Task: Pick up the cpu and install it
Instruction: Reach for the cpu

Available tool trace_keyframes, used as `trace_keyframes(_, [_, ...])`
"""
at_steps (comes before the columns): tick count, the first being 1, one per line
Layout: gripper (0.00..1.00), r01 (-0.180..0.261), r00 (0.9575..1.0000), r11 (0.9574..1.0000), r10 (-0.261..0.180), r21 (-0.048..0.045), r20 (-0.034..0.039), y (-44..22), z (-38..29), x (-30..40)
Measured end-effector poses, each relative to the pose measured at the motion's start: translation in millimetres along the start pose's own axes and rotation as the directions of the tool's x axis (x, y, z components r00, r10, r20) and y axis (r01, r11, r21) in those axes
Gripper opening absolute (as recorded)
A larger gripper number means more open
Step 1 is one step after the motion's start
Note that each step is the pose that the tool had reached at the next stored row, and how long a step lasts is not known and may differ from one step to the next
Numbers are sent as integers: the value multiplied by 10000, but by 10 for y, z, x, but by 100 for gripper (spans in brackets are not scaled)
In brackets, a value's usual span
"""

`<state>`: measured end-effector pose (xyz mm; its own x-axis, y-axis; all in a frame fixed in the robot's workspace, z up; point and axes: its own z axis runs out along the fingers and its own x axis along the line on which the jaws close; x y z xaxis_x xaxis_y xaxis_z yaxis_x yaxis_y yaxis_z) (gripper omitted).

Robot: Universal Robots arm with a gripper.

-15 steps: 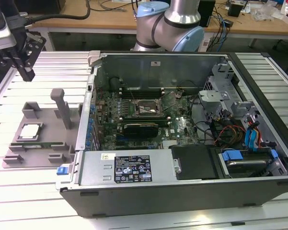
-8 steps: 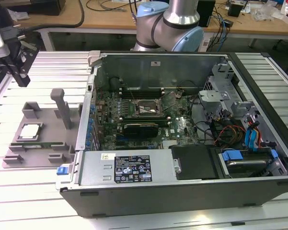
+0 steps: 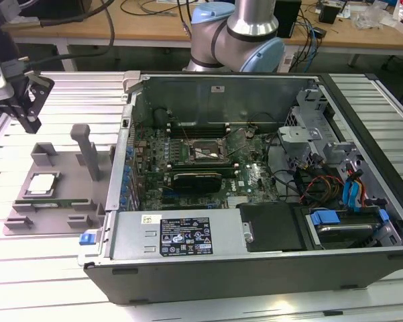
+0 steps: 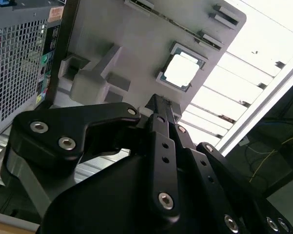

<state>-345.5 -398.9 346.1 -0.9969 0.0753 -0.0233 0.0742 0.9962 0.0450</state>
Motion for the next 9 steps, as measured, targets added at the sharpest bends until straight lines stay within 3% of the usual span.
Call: trace_keyframes(9, [11, 18, 10000, 10000, -18, 1, -4, -9, 147, 39])
